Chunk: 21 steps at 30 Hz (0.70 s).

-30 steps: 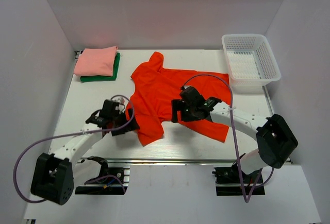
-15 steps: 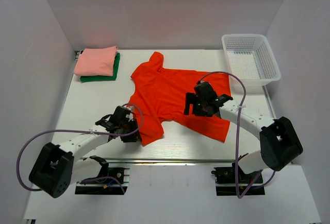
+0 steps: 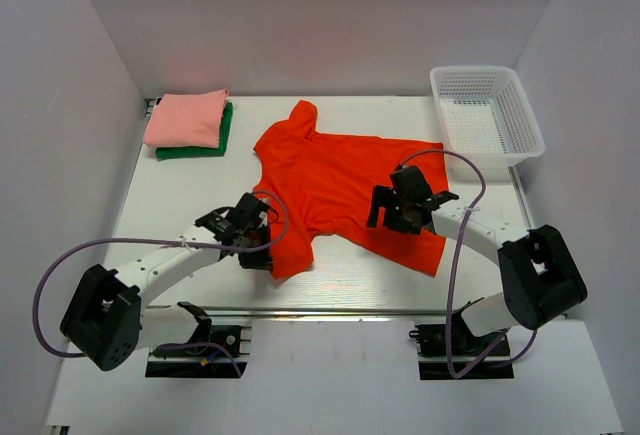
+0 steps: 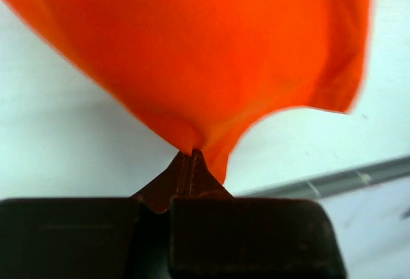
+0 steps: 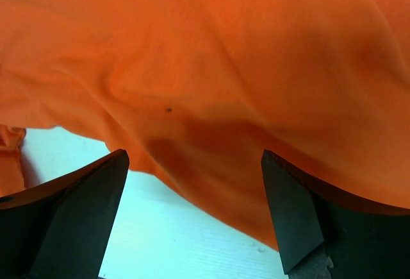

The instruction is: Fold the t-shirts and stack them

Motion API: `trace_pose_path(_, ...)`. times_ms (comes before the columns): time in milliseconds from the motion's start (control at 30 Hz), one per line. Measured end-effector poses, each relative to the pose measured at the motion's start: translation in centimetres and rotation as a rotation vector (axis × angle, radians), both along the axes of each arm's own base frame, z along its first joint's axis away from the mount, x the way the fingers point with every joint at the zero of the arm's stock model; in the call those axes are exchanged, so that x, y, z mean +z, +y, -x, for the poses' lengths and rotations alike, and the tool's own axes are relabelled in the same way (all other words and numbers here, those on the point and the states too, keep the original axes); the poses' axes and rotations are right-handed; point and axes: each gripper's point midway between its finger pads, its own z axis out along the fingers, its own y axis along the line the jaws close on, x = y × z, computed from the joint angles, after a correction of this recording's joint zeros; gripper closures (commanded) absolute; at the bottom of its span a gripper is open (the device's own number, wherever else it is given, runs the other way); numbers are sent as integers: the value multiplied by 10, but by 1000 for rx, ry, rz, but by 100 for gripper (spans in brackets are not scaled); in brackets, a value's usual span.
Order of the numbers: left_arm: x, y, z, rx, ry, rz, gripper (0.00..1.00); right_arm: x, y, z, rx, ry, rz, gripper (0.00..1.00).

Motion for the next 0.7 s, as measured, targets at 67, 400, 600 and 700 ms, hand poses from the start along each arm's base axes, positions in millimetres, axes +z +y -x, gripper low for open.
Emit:
trace_pose_path(67, 15, 1, 6, 5, 44, -15, 100, -2, 0, -3, -5, 0, -10, 10)
trace_pose_path(400, 3, 35, 108, -5, 448, -123, 69, -19, -12, 4, -24, 25, -9, 10)
trace_pose_path(600, 10, 50, 130, 10, 553, -207, 0, -14, -12, 5, -2, 11, -21, 10)
trace_pose_path(700, 39, 30, 87, 2, 407, -173, 0, -5, -11, 3, 17, -22, -28, 10)
